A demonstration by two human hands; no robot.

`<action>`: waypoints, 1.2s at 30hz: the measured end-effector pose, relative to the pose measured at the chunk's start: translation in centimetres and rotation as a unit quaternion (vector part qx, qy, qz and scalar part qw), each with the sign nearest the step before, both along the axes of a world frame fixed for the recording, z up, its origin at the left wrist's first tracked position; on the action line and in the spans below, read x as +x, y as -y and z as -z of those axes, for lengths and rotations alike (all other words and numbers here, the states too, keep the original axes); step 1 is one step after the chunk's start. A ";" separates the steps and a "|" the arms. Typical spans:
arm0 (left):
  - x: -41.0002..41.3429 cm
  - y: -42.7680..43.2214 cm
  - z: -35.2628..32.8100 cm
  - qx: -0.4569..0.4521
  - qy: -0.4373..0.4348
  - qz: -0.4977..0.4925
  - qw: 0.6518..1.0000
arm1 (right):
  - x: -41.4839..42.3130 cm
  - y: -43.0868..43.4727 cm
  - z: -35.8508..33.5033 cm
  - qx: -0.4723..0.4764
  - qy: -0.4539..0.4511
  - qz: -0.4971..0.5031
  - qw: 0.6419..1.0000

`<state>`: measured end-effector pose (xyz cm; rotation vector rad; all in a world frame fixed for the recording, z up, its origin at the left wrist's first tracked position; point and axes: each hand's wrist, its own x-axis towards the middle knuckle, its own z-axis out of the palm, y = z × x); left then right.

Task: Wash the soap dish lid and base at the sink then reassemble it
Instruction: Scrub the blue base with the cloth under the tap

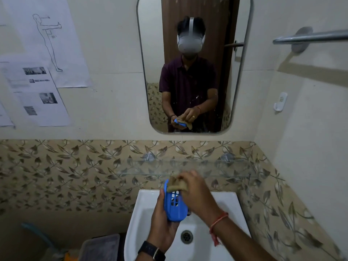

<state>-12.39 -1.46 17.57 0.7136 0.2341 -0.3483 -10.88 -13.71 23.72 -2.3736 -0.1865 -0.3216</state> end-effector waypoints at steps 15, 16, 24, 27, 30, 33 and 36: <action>0.5 -1.2 1.1 -0.019 -0.018 -0.007 1.000 | -2.4 0.2 1.1 -0.178 -0.049 -0.254 0.949; 0.5 -1.2 1.1 -0.024 -0.018 -0.014 0.999 | -2.1 0.4 1.0 -0.192 -0.045 -0.253 0.947; 0.5 -0.3 -0.3 -0.045 -0.018 -0.040 0.998 | 0.4 0.6 -0.3 -0.040 0.067 -0.102 0.992; 0.2 0.1 0.1 -0.036 -0.011 -0.033 0.999 | 1.6 0.4 -0.4 -0.050 0.131 -0.004 0.990; 0.0 0.5 0.0 -0.039 -0.007 -0.028 0.999 | 1.6 0.4 -0.6 -0.060 0.120 -0.031 0.990; 0.5 0.3 -0.3 -0.058 -0.018 -0.023 0.998 | 0.4 -0.1 -0.3 -0.092 0.024 -0.139 0.986; 1.0 -0.2 -0.5 -0.034 -0.017 -0.008 0.999 | -0.6 0.1 -0.4 -0.151 -0.067 -0.214 0.963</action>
